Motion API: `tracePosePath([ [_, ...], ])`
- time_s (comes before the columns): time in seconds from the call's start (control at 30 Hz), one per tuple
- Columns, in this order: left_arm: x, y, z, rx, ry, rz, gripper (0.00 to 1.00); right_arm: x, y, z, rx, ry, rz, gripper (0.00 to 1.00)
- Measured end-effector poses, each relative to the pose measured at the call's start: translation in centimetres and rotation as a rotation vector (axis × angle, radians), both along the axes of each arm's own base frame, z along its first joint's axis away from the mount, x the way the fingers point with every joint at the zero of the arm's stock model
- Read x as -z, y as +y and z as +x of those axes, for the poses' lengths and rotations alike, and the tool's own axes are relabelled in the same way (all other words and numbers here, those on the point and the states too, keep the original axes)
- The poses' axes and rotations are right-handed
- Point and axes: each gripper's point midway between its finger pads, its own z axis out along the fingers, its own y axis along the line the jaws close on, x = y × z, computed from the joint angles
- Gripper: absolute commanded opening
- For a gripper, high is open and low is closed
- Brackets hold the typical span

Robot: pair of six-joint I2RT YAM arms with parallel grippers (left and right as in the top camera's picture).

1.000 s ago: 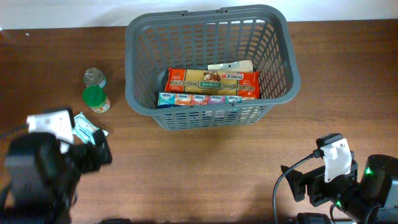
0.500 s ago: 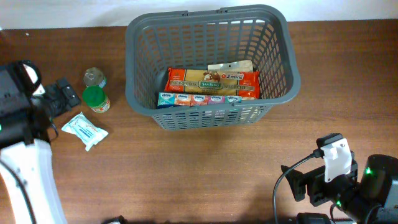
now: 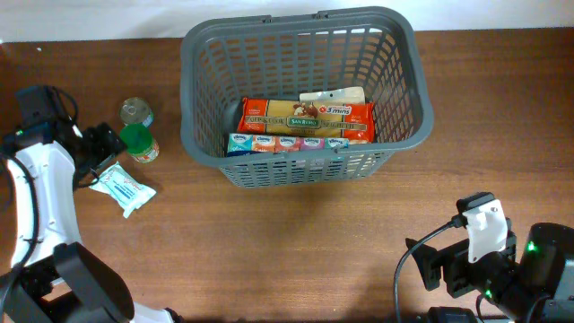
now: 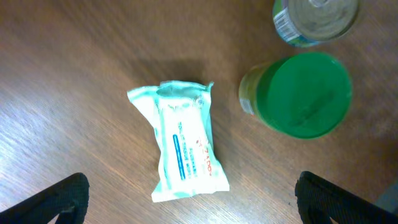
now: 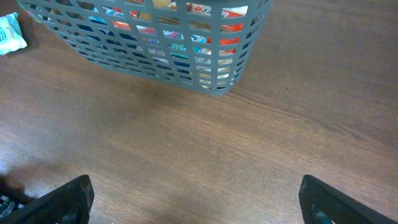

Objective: Pack container
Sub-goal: 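Move the left gripper to the mint-green wipes pack and grasp it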

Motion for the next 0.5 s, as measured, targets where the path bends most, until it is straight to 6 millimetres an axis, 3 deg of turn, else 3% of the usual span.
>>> tracePosePath([
  [0.33, 5.8, -1.6, -0.6, -0.037, -0.023, -0.084, 0.99, 0.0, 0.0, 0.0, 0.001, 0.0, 0.0, 0.99],
  [0.5, 7.5, -1.5, -0.9, -0.05, -0.033, -0.076, 0.99, 0.0, 0.0, 0.0, 0.0, 0.0, 0.0, 0.99],
])
